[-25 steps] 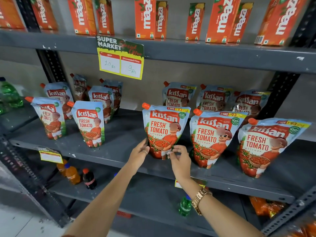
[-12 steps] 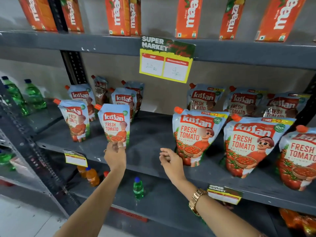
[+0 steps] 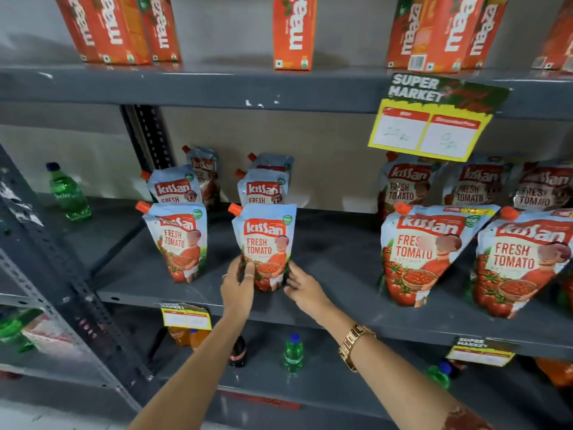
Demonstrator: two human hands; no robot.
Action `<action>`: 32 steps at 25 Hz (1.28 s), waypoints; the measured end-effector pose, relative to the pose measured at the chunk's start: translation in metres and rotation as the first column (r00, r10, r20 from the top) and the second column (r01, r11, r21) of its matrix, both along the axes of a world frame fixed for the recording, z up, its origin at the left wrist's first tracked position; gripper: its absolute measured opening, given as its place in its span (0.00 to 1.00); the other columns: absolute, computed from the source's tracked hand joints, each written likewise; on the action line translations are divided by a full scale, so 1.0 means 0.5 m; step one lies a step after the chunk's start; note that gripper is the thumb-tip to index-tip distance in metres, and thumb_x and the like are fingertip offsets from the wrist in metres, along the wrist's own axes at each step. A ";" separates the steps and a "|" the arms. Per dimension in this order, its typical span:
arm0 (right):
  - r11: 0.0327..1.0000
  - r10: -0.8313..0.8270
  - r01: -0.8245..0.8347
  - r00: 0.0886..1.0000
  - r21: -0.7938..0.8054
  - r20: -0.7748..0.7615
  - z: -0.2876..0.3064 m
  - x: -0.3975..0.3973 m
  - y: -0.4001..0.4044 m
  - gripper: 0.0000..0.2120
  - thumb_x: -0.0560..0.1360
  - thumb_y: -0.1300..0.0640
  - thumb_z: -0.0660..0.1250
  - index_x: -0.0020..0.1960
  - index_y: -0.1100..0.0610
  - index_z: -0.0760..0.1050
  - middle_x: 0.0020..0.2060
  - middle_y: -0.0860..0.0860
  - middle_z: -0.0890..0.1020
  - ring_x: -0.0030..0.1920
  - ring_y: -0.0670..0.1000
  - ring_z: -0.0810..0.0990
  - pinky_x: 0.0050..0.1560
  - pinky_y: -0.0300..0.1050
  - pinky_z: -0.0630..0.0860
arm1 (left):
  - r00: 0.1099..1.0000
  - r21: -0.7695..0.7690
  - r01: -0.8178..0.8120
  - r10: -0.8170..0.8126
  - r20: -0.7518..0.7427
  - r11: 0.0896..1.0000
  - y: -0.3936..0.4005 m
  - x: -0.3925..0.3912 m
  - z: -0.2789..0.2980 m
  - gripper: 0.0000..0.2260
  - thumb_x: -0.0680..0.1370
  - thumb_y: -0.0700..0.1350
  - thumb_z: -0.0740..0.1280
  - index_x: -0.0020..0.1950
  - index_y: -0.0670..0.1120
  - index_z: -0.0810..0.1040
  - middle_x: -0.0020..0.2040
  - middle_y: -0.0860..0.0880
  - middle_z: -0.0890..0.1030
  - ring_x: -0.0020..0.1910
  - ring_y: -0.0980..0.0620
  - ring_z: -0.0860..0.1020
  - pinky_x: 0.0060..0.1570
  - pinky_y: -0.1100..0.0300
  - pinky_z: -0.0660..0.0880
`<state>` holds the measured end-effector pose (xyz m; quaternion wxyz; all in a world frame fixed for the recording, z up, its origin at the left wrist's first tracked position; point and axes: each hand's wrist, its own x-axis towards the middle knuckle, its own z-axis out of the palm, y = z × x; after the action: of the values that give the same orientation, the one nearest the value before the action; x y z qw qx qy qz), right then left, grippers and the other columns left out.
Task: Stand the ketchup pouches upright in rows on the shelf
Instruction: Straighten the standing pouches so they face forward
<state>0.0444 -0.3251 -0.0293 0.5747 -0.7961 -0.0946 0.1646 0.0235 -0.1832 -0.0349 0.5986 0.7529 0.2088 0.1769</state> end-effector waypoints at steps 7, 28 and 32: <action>0.993 -0.014 0.021 0.998 -0.120 0.057 -0.017 0.002 0.070 0.32 0.76 0.68 0.60 0.75 0.55 0.52 0.72 0.55 0.67 0.71 0.51 0.68 0.72 0.44 0.64 | 0.997 0.004 0.072 -0.072 -0.018 0.997 0.084 0.001 0.008 0.19 0.79 0.46 0.60 0.70 0.43 0.67 0.68 0.42 0.73 0.66 0.43 0.72 0.65 0.54 0.67; 0.978 -0.175 0.207 0.829 0.000 0.531 0.005 -0.078 0.225 0.13 0.74 0.69 0.60 0.55 0.60 0.76 0.52 0.54 0.82 0.53 0.49 0.79 0.54 0.39 0.77 | 0.926 -0.135 -0.371 0.377 0.020 0.919 0.237 -0.043 0.039 0.12 0.79 0.44 0.62 0.57 0.38 0.76 0.57 0.39 0.80 0.57 0.43 0.77 0.52 0.58 0.70; 0.993 -0.033 0.080 0.903 -0.092 0.428 0.012 -0.051 0.291 0.18 0.76 0.66 0.58 0.65 0.58 0.70 0.62 0.54 0.78 0.62 0.51 0.76 0.65 0.46 0.73 | 0.964 -0.122 -0.264 0.265 -0.005 0.957 0.273 -0.043 0.046 0.15 0.79 0.45 0.62 0.64 0.41 0.72 0.63 0.42 0.77 0.62 0.46 0.75 0.54 0.61 0.69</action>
<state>0.0187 -0.1794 -0.0234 0.5012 -0.8449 -0.1856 -0.0247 0.0018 -0.0465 -0.0118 0.6154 0.6793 0.3145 0.2466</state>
